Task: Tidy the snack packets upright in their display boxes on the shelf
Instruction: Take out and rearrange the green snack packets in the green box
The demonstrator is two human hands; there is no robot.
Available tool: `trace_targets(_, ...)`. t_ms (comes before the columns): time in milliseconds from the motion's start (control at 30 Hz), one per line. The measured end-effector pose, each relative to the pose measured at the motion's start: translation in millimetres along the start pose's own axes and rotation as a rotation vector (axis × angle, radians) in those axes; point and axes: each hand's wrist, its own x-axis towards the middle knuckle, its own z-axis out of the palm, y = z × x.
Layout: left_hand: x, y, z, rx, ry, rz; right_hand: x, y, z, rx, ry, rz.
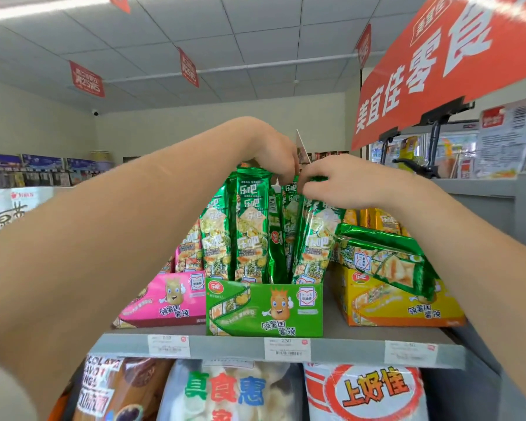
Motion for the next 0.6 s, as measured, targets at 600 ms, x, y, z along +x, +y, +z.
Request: trace_targets(600,15,-14,23,-0.306,0.154,0.094,12,13,-13,0.180,-0.171,0.081)
